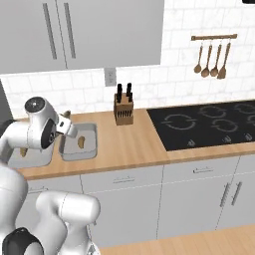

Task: Place one sweet potato and one fish in each tupperware on the nearby counter, to pack two identical lunches.

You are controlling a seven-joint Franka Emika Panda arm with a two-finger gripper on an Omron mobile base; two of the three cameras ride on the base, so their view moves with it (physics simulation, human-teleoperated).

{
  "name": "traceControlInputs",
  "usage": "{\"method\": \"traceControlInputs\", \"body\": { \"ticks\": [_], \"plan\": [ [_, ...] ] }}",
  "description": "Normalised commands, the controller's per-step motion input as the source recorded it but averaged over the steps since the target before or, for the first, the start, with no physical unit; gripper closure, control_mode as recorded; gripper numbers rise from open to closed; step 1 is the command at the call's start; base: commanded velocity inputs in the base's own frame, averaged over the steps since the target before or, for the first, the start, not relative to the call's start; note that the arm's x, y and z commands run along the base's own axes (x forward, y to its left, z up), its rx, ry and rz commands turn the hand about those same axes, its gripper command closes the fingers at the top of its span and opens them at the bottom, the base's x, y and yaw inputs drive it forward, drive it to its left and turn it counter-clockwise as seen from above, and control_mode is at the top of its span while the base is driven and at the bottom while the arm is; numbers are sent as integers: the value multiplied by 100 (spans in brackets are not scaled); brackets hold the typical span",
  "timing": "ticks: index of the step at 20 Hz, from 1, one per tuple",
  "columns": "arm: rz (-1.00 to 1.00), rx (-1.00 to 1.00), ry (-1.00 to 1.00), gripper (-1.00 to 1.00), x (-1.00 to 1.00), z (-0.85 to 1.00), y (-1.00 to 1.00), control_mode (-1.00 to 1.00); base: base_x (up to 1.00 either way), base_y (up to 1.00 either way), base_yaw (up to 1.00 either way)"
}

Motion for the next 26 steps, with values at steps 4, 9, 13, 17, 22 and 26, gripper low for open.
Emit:
{"method": "traceControlInputs", "body": {
  "ticks": [4, 9, 13, 17, 22, 26],
  "plan": [
    [0, -2, 14, 100, 87, -14, 38, -100, 0, 0, 0],
    [0, -6, 10, 100, 70, -83, 33, -100, 0, 0, 0],
    [3, -2, 4, 100, 37, -86, 1, -100, 0, 0, 0],
    [4, 0, 0, -100, 45, -59, -1, -100, 0, 0, 0],
    [0, 0, 0, -100, 63, -40, 4, -100, 0, 0, 0],
    [-1, 0, -2, -100, 47, -9, 3, -100, 0, 0, 0]
  ]
}}
